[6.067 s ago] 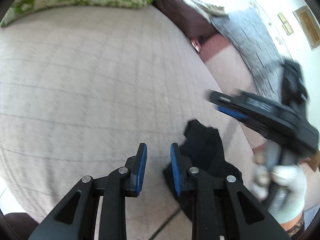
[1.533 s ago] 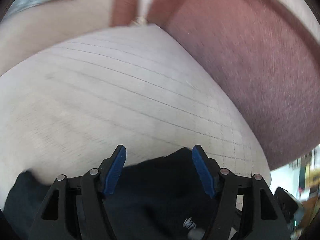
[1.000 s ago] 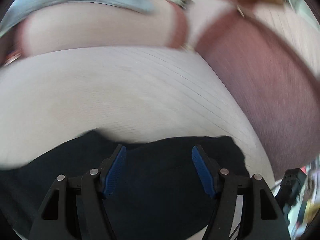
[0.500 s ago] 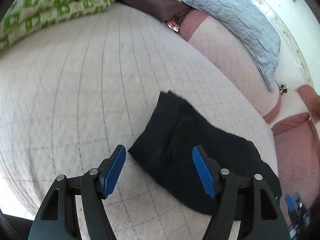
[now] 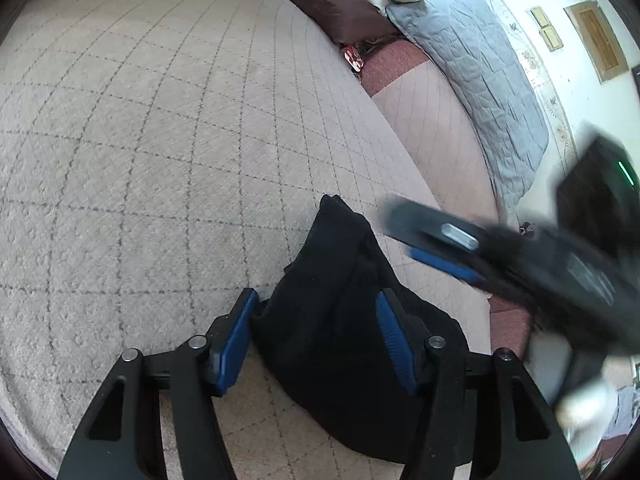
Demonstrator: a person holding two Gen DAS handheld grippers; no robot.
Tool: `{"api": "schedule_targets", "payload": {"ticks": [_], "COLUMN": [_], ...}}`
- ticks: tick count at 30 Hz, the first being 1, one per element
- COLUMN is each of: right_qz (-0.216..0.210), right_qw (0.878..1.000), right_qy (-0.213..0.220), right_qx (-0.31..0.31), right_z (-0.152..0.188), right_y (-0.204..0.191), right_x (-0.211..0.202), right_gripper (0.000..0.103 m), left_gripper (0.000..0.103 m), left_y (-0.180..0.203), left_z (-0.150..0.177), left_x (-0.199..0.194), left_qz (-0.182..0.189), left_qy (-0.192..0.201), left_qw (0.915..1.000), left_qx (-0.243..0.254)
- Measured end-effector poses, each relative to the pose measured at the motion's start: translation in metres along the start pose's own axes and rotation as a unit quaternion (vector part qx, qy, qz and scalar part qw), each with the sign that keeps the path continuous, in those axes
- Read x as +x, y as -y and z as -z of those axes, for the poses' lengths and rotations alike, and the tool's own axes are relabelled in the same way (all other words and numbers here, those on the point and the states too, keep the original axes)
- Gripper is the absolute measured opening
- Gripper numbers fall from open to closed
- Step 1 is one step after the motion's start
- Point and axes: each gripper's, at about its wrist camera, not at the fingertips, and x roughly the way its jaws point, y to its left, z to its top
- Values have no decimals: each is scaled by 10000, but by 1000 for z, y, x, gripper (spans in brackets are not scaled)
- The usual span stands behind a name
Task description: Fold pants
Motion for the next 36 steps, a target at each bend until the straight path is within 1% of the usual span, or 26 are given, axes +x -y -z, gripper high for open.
{"api": "schedule_targets", "payload": {"ticks": [2,3,4,5,6,7,8,9,10,11,12,13,14,16,18,22,24,26,27,28,30,32,33,34,35,36], "right_qz": [145,211,349,626,829,1046,1264,1543,1645,1701,1672,1589,1518,1473,1454,1276,1168,1046,975,943,890,871,945,1121,1314,1361], "right_qw": [9990,9981,9964,9934,9911,9882,9845,9799,9782,9776,9790,9818,9842,9862,9878,9916,9916,9897,9876,9857,9795,9725,9680,9621,9543,9479], "right_qy": [-416,-578,-755,-930,-978,-1012,-1066,-1055,-1023,-965,-896,-810,-704,-540,-324,204,405,631,736,801,914,916,867,819,814,870], "right_qx": [-80,-100,-133,-250,-367,-477,-576,-695,-748,-776,-745,-658,-571,-521,-454,89,371,750,983,1148,1558,1957,2158,2347,2558,2747], "right_z": [-20,-22,-27,-31,-34,-34,-33,-30,-29,-28,-26,-24,-21,-13,-3,13,22,45,61,72,107,140,154,168,183,195], "right_y": [-5,-6,-7,-10,-12,-13,-13,-12,-11,-9,-4,1,7,15,25,59,77,105,122,134,167,198,212,225,238,247], "right_x": [33,45,56,67,73,77,80,80,80,76,70,63,52,36,16,-34,-55,-81,-93,-100,-113,-115,-113,-113,-116,-122], "right_gripper": [74,74,78,81,84,80,74,55,38,30,24,23,23,22,22,22,22,22,22,22,22,25,31,38,40,41], "left_gripper": [59,59,61,65,64,64,63,62,46,9,8,8,8,8,8,8,8,11,11,15,18,19,20,23,28,31], "left_y": [-2,-1,0,1,3,6,10,14,19,20,18,15,15,23,38,78,97,116,123,129,137,140,141,143,143,143], "left_z": [2,2,3,2,2,3,4,5,6,7,9,13,16,20,24,39,48,60,67,74,85,83,81,76,75,73], "left_x": [-1,0,0,1,3,5,7,7,10,15,26,33,37,40,40,41,44,50,52,55,59,64,63,64,61,61], "left_qz": [-2,-38,-66,-75,-89,-217,-303,-362,-299,-64,176,367,491,624,784,1210,1284,1351,1414,1482,1619,1723,1759,1768,1752,1726], "left_qy": [25,26,30,49,84,85,90,108,53,-152,-494,-664,-735,-793,-810,-902,-975,-1103,-1217,-1352,-1628,-1792,-1837,-1834,-1800,-1747], "left_qw": [10000,10000,10000,10000,9999,9997,9994,9991,9993,9998,9986,9968,9954,9942,9932,9884,9855,9806,9769,9728,9646,9596,9578,9571,9575,9588], "left_qx": [-31,-26,-19,-13,-10,37,101,169,204,147,-23,-238,-369,-383,-275,173,527,898,1042,1156,1296,1316,1341,1379,1420,1428]}}
